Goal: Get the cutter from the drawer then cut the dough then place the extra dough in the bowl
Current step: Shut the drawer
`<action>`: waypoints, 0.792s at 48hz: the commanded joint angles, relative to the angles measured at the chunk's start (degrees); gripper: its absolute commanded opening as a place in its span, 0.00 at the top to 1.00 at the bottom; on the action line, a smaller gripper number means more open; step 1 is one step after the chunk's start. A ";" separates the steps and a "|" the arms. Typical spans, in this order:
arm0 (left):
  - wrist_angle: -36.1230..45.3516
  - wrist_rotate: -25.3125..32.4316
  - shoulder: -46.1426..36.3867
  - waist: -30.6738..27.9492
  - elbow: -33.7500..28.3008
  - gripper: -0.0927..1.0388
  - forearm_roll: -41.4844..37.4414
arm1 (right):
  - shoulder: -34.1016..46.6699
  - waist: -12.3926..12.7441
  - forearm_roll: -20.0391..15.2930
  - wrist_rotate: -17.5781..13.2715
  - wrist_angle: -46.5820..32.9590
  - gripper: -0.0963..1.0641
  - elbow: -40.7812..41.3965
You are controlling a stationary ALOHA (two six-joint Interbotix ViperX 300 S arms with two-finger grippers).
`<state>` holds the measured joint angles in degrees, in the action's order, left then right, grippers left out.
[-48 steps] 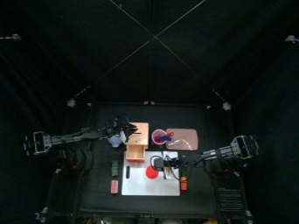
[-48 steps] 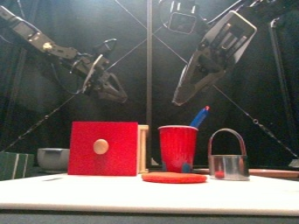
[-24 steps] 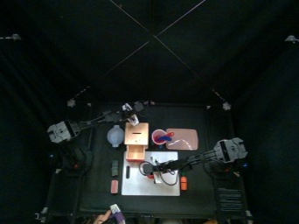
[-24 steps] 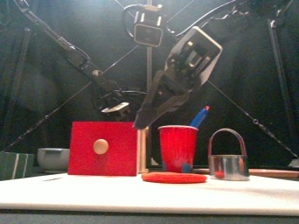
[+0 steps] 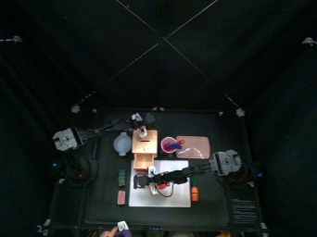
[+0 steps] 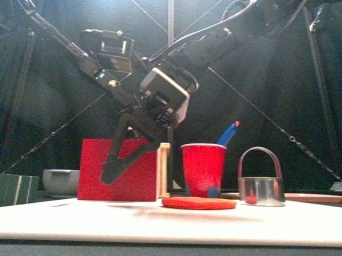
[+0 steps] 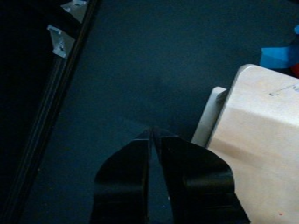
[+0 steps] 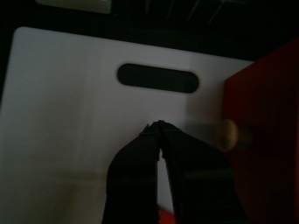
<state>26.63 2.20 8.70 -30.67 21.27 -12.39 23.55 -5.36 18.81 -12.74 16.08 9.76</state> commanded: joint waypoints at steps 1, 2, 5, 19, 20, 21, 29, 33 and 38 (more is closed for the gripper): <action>-0.53 -0.09 -0.35 0.18 -0.35 0.43 0.26 | -1.32 1.23 0.97 0.00 0.35 0.78 -1.58; -0.53 -0.09 -0.18 0.18 -0.35 0.43 0.18 | -1.32 1.49 1.14 0.09 0.53 0.78 -1.49; -0.70 -0.09 -0.09 0.18 -0.35 0.43 0.18 | -1.32 2.55 2.46 0.09 1.58 0.78 -1.49; -0.70 -0.09 0.18 0.18 -0.26 0.43 0.09 | -1.32 7.65 8.26 0.44 4.04 0.78 -2.46; -0.79 -0.09 0.26 0.18 -0.26 0.43 0.18 | -1.32 8.09 8.96 0.35 4.04 0.78 -2.64; -0.79 -0.09 0.35 0.18 -0.26 0.43 0.18 | -1.32 8.53 9.49 0.35 4.04 0.78 -2.72; -0.88 -0.18 0.53 0.18 -0.53 0.43 0.26 | -0.70 11.07 11.95 0.26 4.13 0.78 -4.04; -1.05 -0.18 0.53 0.26 -0.53 0.43 0.26 | -0.18 11.51 12.22 0.18 4.04 0.78 -4.75; -1.05 -0.35 0.44 0.26 -0.44 0.43 0.35 | -0.18 11.25 12.30 0.26 4.13 0.78 -5.19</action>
<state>25.40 1.85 9.40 -30.76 21.27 -12.30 25.05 4.92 30.76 -12.39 20.39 6.24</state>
